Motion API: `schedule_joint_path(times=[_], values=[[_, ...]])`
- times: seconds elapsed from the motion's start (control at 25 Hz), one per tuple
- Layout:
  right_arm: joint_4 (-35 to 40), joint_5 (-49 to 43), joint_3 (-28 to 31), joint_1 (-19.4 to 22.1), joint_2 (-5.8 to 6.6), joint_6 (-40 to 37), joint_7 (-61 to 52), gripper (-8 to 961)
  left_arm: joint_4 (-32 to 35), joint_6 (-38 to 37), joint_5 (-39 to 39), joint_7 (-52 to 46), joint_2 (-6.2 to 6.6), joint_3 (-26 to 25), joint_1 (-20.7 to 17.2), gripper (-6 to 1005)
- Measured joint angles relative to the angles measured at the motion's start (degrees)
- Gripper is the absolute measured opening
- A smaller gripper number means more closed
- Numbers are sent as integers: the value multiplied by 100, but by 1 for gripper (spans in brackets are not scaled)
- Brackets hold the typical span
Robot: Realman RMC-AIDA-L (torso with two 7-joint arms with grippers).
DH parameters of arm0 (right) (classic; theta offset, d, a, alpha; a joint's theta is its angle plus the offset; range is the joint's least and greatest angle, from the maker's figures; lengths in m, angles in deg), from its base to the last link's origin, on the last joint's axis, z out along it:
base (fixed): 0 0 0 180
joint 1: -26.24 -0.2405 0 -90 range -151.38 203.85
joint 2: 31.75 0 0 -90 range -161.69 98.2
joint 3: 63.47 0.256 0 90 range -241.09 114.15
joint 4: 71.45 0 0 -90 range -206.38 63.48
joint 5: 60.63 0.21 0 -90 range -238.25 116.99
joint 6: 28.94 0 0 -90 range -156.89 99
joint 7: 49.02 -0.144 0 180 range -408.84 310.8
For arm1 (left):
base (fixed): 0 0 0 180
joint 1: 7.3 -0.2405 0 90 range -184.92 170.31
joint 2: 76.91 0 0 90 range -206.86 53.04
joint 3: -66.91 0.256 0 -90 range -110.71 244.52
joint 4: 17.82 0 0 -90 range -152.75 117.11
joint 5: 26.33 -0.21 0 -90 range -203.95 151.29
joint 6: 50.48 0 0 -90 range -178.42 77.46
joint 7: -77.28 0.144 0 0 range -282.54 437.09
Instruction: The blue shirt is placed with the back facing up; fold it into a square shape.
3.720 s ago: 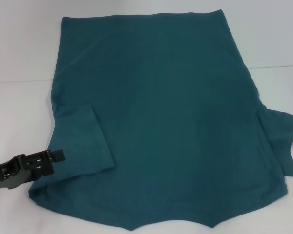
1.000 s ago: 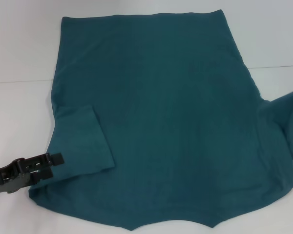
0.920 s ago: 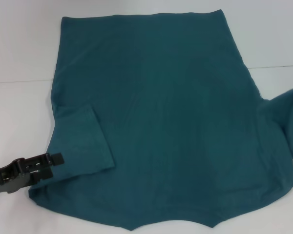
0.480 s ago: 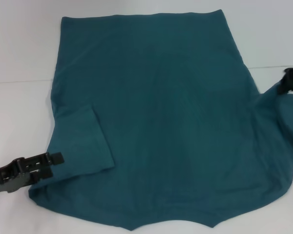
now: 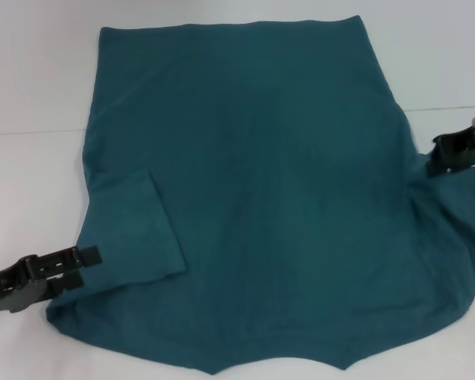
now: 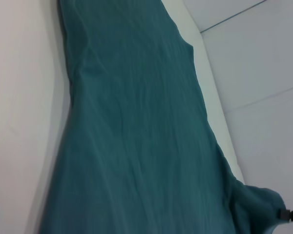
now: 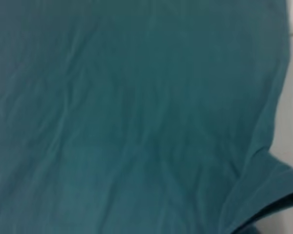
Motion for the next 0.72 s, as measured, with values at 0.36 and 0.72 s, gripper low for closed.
schedule_joint_path(times=[0.36,0.72], values=[[-198,25,-17,-170,-244,263,-85,4,0,28,0,-41,0,-35,11,785],[-755,-27,-22,-393,-295,960,-362,4,0,67,0,-43,0,-44,18,785]])
